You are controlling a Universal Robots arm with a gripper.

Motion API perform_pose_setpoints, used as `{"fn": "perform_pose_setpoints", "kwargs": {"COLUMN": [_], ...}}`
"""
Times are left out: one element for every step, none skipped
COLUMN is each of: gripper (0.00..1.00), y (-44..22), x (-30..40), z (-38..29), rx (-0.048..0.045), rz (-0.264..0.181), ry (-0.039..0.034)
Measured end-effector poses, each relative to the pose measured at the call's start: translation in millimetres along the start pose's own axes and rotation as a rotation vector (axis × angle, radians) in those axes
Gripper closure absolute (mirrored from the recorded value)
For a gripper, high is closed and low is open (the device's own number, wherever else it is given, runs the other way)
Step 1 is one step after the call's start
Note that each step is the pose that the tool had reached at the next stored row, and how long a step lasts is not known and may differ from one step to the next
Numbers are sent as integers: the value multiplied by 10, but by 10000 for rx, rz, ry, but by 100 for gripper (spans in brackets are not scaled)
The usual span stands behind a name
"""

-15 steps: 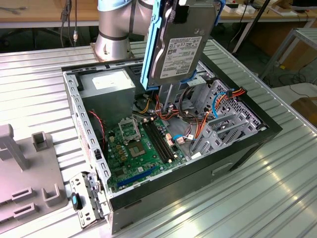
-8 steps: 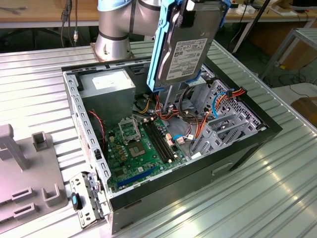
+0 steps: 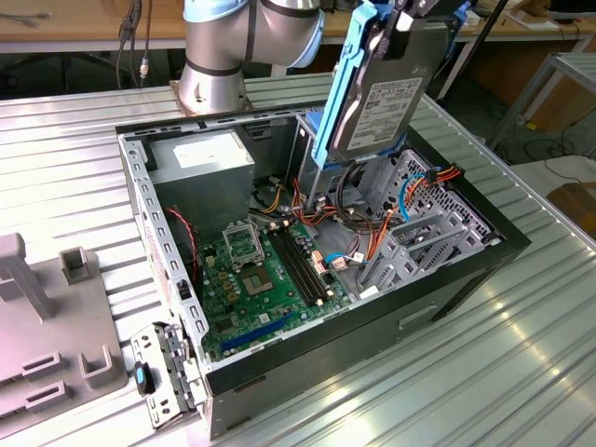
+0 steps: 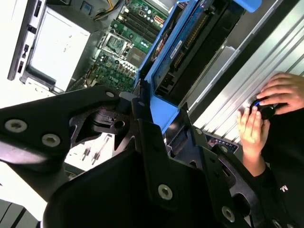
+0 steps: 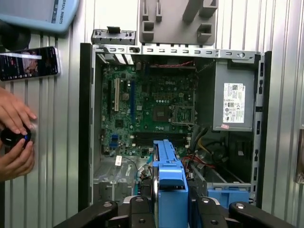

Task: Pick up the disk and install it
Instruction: 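Insert the disk into the insertion slot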

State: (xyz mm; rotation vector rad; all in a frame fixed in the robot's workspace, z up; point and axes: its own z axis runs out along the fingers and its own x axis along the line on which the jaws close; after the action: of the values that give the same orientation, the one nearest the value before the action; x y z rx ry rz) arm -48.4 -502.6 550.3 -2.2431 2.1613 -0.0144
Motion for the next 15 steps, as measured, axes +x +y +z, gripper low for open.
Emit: {"fn": "perform_pose_setpoints", "kwargs": {"gripper": [63, 63, 63, 63, 63, 63, 63, 63, 63, 63, 63, 63, 63, 63, 63], "y": [-18, -30, -40, -46, -53, -57, -60, -66, -72, -76, -77, -79, -80, -81, -82], "x": [7, 19, 36, 52, 97, 134, 166, 232, 314, 385, 412, 447, 478, 534, 557], "z": [5, 9, 16, 20, 30, 36, 41, 48, 60, 72, 76, 81, 86, 95, 99], "rx": [-1, -2, 0, -1, 0, 0, 1, 0, 0, 1, 1, 1, 1, 1, 2], "rz": [0, 0, 0, 0, 0, 0, 0, 0, 0, 0, 1, 1, 1, 1, 2], "ry": [2, 4, 1, 3, -1, -5, -8, -11, -16, -23, -25, -28, -30, -44, -54]}}
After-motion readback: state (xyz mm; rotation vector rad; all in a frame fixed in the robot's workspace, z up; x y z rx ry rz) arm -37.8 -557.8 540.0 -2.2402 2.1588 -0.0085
